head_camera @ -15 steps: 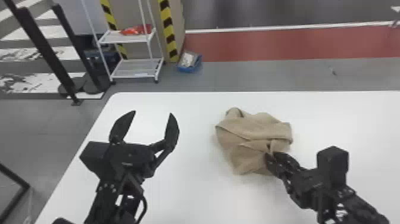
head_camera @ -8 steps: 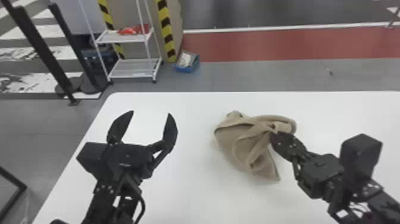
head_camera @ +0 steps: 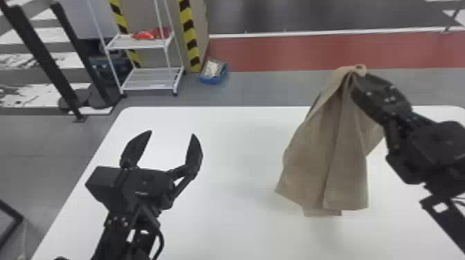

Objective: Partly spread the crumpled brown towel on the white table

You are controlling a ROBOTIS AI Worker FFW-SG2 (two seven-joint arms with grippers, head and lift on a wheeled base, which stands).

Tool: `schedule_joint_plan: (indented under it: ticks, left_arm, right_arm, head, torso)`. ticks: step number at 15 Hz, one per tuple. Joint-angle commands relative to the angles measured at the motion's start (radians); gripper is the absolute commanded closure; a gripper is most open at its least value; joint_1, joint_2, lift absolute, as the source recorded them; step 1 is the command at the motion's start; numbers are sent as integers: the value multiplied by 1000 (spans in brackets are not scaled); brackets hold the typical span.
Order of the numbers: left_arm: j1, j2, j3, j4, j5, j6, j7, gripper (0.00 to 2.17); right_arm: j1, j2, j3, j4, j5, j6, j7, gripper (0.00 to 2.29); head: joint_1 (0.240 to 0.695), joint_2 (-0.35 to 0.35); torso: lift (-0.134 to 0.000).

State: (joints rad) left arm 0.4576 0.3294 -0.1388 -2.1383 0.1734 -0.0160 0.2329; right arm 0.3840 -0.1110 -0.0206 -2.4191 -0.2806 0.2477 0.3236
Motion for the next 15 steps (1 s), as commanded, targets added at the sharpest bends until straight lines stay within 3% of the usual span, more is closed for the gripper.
schedule_joint_plan:
  ticks: [1,2,4,6,7,11,14,15]
  left_arm:
    - [-2,0,-1,5,2,0,-1,80]
    - [-10,0,-5,9,2,3,-3,80]
    - [-20,-1,-21,17,-2,6,-9,80]
    - [-22,-1,-21,20,-2,6,-9,80]
    - [-22,0,-18,21,-2,6,-9,80]
    - [-27,0,-19,26,-2,12,-21,80]
    - [-27,2,-19,28,0,15,-21,83]
    - [-27,0,-19,26,0,15,-21,83]
  right_arm:
    - [1,-3,-62,-5,-152,-70,0,1477]
    - [-8,-6,-55,-5,-106,-49,-1,1474]
    - [-4,-9,-58,-20,-183,-64,60,1474]
    - [-7,-16,-78,-5,-121,-18,-23,1474]
    - [-17,-21,-78,38,-49,22,-86,1474]
    - [-116,-15,-148,290,-5,86,-127,1396]
    - [-178,-15,-219,442,0,187,-133,903]
    - [-185,-13,-240,459,24,243,-169,387]
  head:
    - [662,90]
    - [654,80]
    - [643,63]
    - [641,68]
    - [640,53]
    - [672,-7]
    - [695,-73]
    - [695,-87]
  torso:
    - [-124]
    - [-124]
    - [-124]
    - [-124]
    - [-124]
    - [-124]
    - [-124]
    - [-124]
